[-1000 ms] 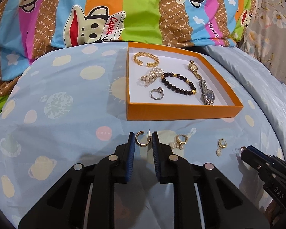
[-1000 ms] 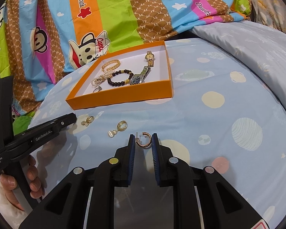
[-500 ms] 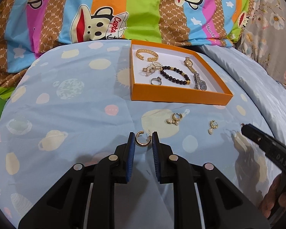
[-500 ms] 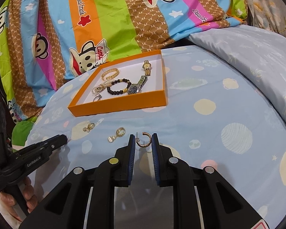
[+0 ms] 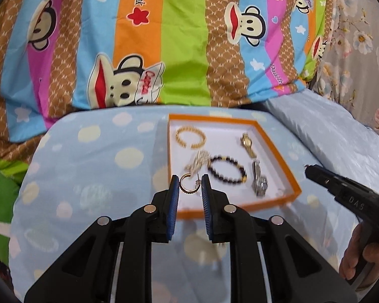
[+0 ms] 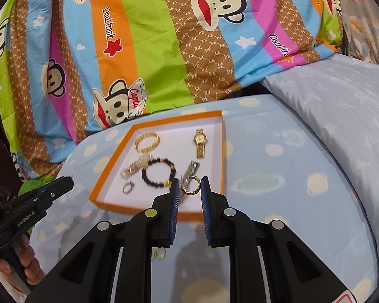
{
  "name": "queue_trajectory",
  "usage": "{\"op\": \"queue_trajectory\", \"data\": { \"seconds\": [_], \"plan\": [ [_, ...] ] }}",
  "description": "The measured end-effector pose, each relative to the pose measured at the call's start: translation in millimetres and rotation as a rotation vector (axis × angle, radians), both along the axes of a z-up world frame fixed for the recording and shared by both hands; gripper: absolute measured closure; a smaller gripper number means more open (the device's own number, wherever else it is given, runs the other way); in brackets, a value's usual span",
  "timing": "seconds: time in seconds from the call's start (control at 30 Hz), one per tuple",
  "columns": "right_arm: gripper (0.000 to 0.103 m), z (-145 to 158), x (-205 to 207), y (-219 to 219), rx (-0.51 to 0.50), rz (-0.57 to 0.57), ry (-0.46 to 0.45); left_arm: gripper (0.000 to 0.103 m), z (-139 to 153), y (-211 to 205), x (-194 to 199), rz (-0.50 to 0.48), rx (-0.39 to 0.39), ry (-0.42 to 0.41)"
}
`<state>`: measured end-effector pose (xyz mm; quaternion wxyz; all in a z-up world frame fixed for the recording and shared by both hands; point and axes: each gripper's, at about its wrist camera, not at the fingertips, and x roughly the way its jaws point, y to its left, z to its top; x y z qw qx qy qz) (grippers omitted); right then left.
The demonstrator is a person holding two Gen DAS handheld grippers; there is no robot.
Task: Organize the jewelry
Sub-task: 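Lower the hoop earrings into the box and open both grippers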
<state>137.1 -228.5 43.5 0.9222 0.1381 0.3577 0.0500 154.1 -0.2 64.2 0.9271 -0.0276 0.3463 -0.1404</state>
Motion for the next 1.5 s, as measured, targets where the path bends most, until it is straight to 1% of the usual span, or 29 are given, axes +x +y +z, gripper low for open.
{"op": "queue_trajectory", "data": {
  "seconds": [0.07,0.17,0.3,0.53,0.67,0.73,0.83,0.93,1.13,1.23,1.33,1.43,1.47,1.5],
  "plan": [
    [0.087,0,17,1,0.018,0.005,0.008,0.086,1,-7,16,-0.003,-0.008,-0.001],
    [0.087,-6,43,4,0.039,0.012,0.027,0.086,-4,-18,42,-0.01,-0.022,0.026],
    [0.087,-16,74,10,0.049,0.014,0.057,0.086,-15,-36,76,-0.02,-0.013,0.059],
    [0.087,-31,112,19,0.045,0.009,0.087,0.086,-31,-58,112,-0.038,0.005,0.118],
    [0.087,-39,120,26,0.012,0.009,0.1,0.086,-40,-64,118,-0.036,0.001,0.134],
    [0.086,-43,122,27,-0.006,0.004,0.103,0.086,-45,-68,118,-0.031,0.026,0.123],
    [0.086,-49,126,26,-0.004,0.005,0.114,0.086,-51,-68,120,-0.039,0.022,0.136],
    [0.086,-49,126,26,-0.01,0.005,0.106,0.086,-55,-69,122,-0.042,0.032,0.134],
    [0.085,-47,125,28,-0.025,0.005,0.09,0.085,-57,-67,122,-0.034,0.02,0.119],
    [0.084,-46,123,29,-0.04,-0.001,0.081,0.082,-57,-66,122,-0.029,0.025,0.113],
    [0.082,-46,122,27,-0.032,-0.007,0.078,0.078,-57,-65,122,-0.027,0.014,0.116],
    [0.081,-45,121,24,-0.021,-0.016,0.07,0.071,-57,-61,123,-0.012,-0.005,0.121],
    [0.08,-45,121,22,-0.019,-0.019,0.067,0.067,-56,-59,124,-0.006,-0.019,0.12],
    [0.078,-45,120,21,-0.016,-0.022,0.065,0.061,-55,-56,123,0.001,-0.037,0.116]
  ]
}}
